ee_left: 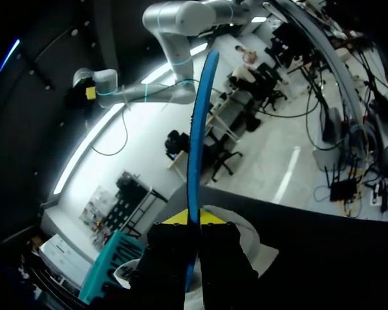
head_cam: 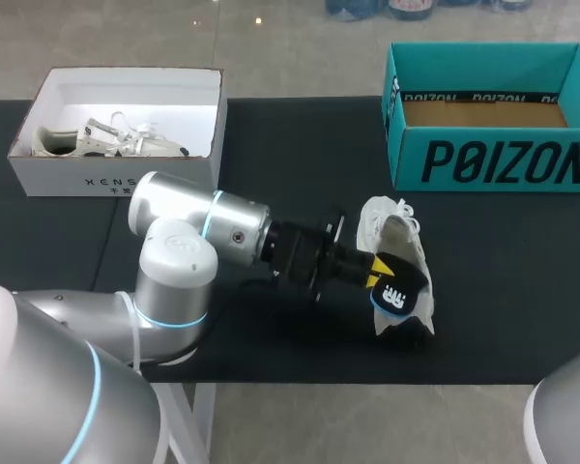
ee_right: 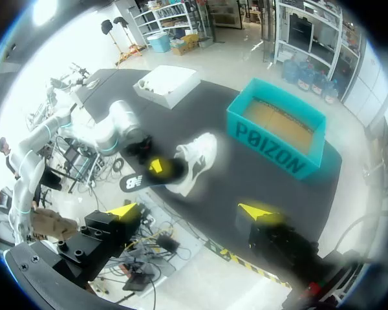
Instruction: Take the shoe out of the shoebox, open the shoe tongue, remove and reinsert the insole, then place the shoe into the shoebox
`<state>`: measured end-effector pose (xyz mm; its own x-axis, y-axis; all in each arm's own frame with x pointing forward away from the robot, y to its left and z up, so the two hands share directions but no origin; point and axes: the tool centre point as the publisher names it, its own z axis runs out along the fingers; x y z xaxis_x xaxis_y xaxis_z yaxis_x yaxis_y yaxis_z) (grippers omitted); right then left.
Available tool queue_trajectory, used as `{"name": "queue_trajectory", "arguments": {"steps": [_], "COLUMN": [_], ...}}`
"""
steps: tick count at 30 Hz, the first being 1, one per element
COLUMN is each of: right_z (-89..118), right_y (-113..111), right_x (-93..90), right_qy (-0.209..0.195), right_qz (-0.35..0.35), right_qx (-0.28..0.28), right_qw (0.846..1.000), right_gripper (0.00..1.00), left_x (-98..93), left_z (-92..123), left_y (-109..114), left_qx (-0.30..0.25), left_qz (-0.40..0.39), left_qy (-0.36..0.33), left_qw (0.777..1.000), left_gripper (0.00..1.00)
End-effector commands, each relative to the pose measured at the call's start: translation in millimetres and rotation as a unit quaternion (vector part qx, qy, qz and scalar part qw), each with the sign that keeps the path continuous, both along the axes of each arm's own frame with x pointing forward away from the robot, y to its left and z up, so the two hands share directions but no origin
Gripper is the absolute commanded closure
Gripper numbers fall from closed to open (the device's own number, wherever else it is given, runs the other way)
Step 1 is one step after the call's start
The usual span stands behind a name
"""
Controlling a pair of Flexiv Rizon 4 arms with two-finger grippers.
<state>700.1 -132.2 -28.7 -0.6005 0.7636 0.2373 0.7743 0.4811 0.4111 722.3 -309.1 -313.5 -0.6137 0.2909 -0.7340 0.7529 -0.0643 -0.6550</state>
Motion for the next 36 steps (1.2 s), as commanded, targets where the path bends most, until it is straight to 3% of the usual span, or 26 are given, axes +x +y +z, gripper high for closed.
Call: {"name": "queue_trajectory", "arguments": {"steps": [1,11,20,22,26,29,32,34,36], "right_z": [2,2,2,2,2,2,2,2,2], "right_y": [0,0,0,0,0,0,0,0,0], "right_x": [2.8,2.8,2.8,2.8,2.8,2.8,2.8,2.8,2.8], "right_qy": [0.003,0.003,0.003,0.003,0.003,0.003,0.003,0.003,0.003], "right_qz": [0.001,0.001,0.001,0.001,0.001,0.001,0.001,0.001,0.001], "right_qx": [-0.001,-0.001,-0.001,-0.001,-0.001,-0.001,-0.001,-0.001,-0.001], "right_qw": [1.000,1.000,1.000,1.000,1.000,1.000,1.000,1.000,1.000], "right_gripper": [0.00,0.00,0.00,0.00,0.00,0.00,0.00,0.00,0.00], "left_x": [13.1,38.7,48.6,45.6,41.4,38.9,36.1,33.6,31.0], "left_z": [-10,-24,-27,-25,-22,-18,-15,-14,-13], "left_y": [-8,-18,-9,-6,2,6,8,8,6], "left_qx": [0.001,0.024,0.079,0.079,0.080,0.080,0.080,0.080,0.078], "left_qz": [-0.003,0.031,0.080,0.082,0.088,0.092,0.092,0.090,0.087], "left_qy": [-0.001,-0.029,-0.063,-0.061,-0.060,-0.060,-0.059,-0.058,-0.056], "left_qw": [1.000,0.999,0.992,0.992,0.991,0.991,0.991,0.991,0.992], "left_gripper": [1.00,1.00,1.00,0.71,0.67,0.69,0.75,0.84,0.85]}}
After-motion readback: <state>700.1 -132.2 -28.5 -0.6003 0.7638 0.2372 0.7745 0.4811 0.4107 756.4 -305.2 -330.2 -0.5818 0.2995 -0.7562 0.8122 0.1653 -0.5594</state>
